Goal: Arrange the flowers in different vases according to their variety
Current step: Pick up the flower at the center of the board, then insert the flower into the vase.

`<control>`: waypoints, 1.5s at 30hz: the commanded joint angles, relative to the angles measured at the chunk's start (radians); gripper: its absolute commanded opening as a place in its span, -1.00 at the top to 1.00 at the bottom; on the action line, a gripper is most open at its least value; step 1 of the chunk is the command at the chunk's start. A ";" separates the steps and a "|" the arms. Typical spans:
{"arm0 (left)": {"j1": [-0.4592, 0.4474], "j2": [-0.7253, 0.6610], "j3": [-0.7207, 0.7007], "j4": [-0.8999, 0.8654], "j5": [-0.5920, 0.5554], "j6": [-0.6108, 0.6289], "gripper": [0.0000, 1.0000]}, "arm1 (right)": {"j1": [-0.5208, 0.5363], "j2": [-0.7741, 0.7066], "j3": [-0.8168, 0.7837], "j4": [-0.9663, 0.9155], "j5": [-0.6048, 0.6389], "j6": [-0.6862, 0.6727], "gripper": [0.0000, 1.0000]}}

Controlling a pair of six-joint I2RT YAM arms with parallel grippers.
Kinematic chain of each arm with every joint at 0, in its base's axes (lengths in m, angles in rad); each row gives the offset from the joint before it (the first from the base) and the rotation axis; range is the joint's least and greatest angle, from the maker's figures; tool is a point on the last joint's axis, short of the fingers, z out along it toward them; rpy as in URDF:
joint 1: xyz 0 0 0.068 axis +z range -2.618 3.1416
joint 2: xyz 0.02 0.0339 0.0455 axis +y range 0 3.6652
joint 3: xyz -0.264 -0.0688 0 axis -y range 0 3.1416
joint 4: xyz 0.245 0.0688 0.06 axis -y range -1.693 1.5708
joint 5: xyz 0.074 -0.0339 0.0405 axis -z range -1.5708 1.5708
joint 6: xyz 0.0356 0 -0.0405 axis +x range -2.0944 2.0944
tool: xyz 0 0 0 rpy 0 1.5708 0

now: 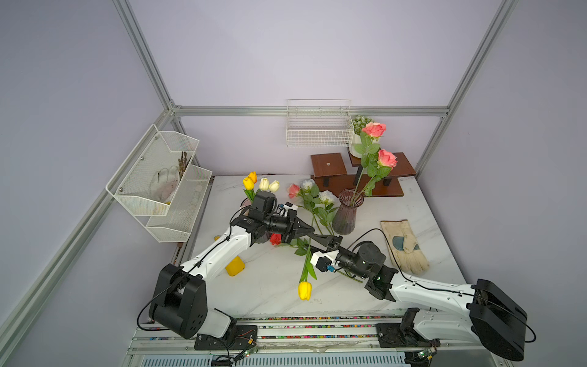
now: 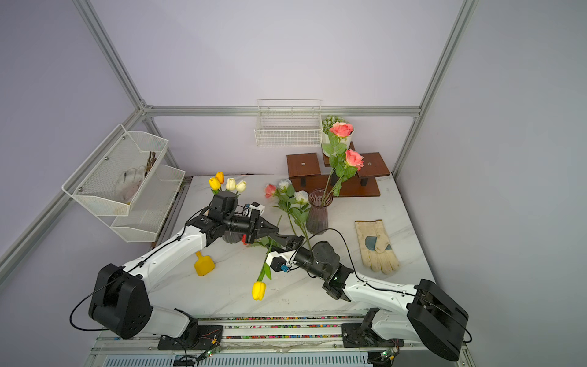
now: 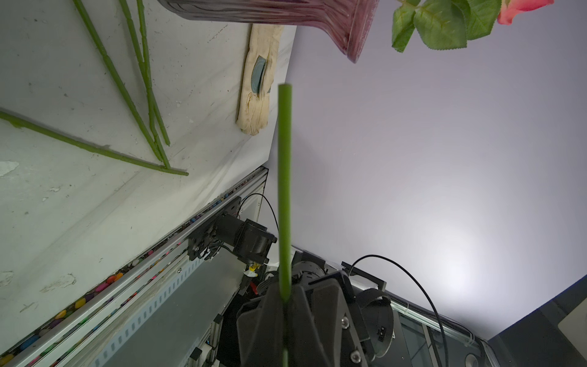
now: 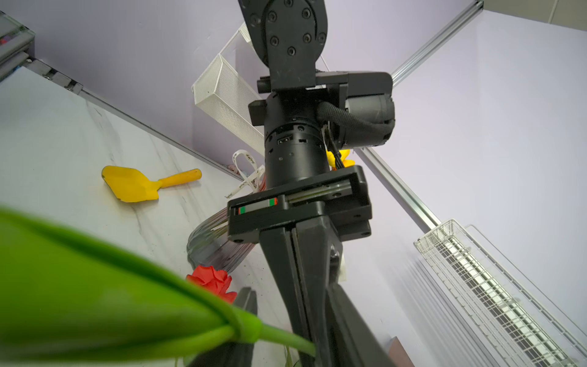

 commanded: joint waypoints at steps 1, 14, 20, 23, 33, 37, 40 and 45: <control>0.003 -0.059 -0.007 0.031 0.018 -0.013 1.00 | 0.008 0.022 0.022 0.012 -0.009 0.003 0.32; 0.105 -0.323 -0.009 -0.174 -0.339 0.166 -1.00 | 0.009 0.005 0.130 0.005 0.062 0.383 1.00; 0.118 -0.603 0.046 -0.453 -0.884 0.398 -1.00 | 0.009 0.095 0.356 -0.096 0.126 0.782 1.00; 0.118 -0.736 0.011 -0.458 -1.018 0.485 -1.00 | 0.009 0.188 0.518 -0.190 0.128 0.943 1.00; 0.118 -1.007 -0.069 -0.467 -1.099 0.668 -1.00 | 0.009 0.539 1.006 -0.476 0.109 1.128 1.00; 0.118 -1.046 -0.090 -0.469 -1.104 0.681 -1.00 | 0.011 0.637 1.100 -0.550 0.121 1.127 1.00; 0.118 -1.063 -0.103 -0.469 -1.105 0.691 -1.00 | 0.011 0.704 1.158 -0.580 0.177 1.124 1.00; 0.118 -1.079 -0.106 -0.471 -1.106 0.701 -1.00 | 0.011 0.804 1.237 -0.622 0.178 1.124 1.00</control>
